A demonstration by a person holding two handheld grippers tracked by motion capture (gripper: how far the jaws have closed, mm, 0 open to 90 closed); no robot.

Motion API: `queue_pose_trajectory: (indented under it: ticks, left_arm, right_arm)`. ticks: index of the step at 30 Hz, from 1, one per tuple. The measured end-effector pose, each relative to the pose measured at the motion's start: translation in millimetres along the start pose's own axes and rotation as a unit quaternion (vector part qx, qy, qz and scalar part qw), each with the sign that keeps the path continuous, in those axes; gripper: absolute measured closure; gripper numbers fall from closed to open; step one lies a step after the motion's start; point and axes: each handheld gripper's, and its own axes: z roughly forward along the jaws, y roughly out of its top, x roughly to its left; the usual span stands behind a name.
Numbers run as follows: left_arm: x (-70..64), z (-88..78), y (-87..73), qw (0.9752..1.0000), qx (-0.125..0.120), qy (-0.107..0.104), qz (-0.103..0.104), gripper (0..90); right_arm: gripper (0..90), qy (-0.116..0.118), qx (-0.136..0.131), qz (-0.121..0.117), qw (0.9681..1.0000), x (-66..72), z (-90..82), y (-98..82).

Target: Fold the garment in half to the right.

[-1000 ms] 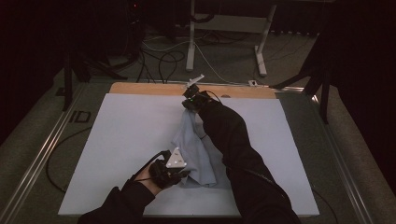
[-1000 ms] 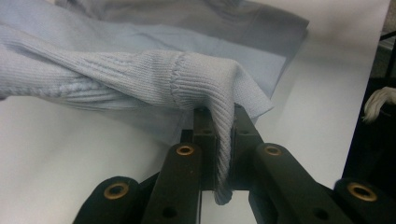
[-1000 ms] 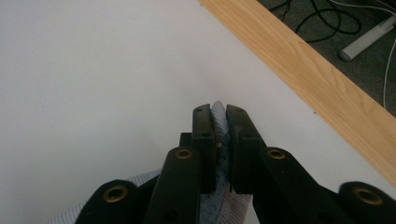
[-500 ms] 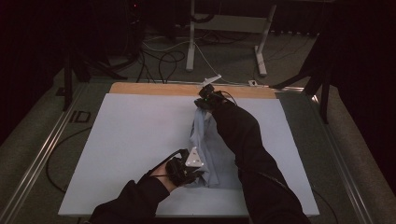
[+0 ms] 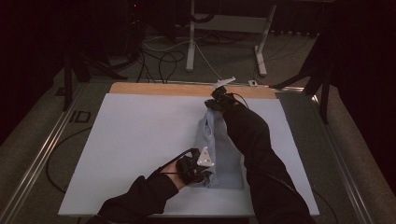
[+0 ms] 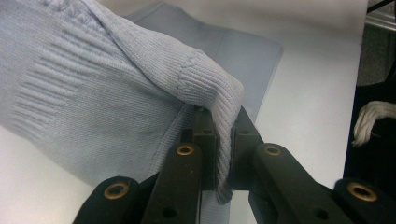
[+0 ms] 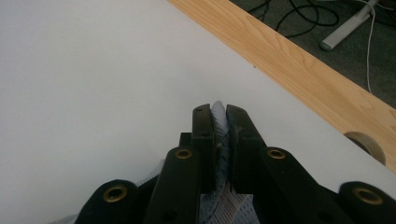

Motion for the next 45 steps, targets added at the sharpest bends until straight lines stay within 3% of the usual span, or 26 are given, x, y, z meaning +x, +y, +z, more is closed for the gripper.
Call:
queue_pose_trajectory:
  ticks: [12, 18, 30, 38, 40, 42, 45]
  left_arm:
    - [-1.1, 19.0, 13.8, 0.9996, 0.007, -0.017, 0.022, 85.8]
    - [0.0, 29.2, 19.2, 0.9993, 0.014, -0.025, 0.024, 85.8]
    - [-2.3, 50.1, 27.7, 0.9989, 0.026, -0.021, 0.032, 85.7]
    - [-0.8, 58.3, 29.9, 0.9988, 0.03, -0.026, 0.027, 85.6]
    - [-0.9, 60.4, 30.4, 0.9988, 0.032, -0.027, 0.025, 85.4]
    - [-1.5, 62.4, 30.7, 0.9987, 0.032, -0.03, 0.025, 85.1]
    - [-2.2, 62.3, 31.2, 0.9986, 0.03, -0.037, 0.023, 83.5]
  right_arm:
    - [83.4, -0.003, -0.002, 0.014, 0.9999, -16.8, -4.7, -19.7]
    - [83.3, -0.001, -0.004, 0.02, 0.9998, -21.6, -2.7, -26.5]
    - [82.8, 0.006, -0.005, 0.03, 0.9995, -26.1, 9.1, -34.3]
    - [81.0, 0.012, -0.007, 0.038, 0.9992, -30.5, 15.7, -40.3]
    - [77.6, 0.012, -0.009, 0.038, 0.9992, -31.0, 15.3, -41.0]
    - [63.8, 0.022, -0.017, 0.046, 0.9985, -32.7, 14.0, -41.4]
    - [40.6, 0.012, -0.013, 0.046, 0.9988, -33.1, 10.8, -39.8]
